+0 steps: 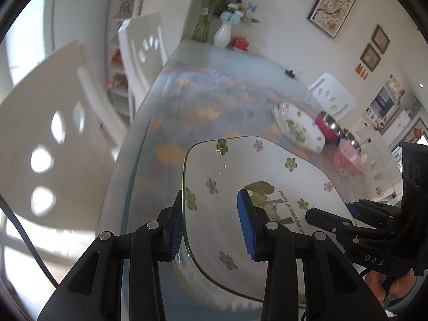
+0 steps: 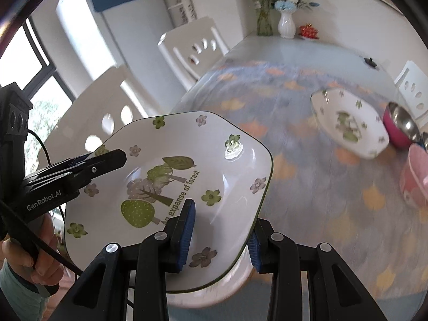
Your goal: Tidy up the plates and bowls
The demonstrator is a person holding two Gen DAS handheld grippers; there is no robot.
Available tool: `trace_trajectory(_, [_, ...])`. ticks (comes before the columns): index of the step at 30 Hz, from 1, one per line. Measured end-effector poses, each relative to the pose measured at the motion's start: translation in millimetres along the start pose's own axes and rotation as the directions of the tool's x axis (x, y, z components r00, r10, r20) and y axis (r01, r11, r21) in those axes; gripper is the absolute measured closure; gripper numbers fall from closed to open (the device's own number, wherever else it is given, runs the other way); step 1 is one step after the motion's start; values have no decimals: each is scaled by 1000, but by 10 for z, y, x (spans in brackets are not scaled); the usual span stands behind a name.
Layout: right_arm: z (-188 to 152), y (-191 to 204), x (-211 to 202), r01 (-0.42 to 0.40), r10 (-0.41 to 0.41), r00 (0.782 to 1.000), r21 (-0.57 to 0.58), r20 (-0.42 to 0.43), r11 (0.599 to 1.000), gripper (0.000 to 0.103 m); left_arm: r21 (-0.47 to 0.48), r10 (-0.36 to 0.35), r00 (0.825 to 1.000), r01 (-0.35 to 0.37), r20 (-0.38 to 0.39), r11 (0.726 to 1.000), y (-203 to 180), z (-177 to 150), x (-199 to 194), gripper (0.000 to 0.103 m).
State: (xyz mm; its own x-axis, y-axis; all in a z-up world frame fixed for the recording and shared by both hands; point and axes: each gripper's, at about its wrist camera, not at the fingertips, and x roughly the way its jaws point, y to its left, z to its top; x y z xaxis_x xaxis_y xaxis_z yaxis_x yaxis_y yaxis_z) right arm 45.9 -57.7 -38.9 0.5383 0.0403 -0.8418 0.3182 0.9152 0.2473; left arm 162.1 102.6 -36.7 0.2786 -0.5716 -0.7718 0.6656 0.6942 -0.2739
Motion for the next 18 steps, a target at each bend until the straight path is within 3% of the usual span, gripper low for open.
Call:
trace_trajectory(9, [-580,4,92,-28,30,994,21,-102,999,68,-30,22,998,-24,-62,999,-11,-568,32,69])
trace_trajectory(18, [-684,-60,262,21,-21,990,3,-137,1000,68,-61,19,995,-25,-101,998,24,-754,251,69])
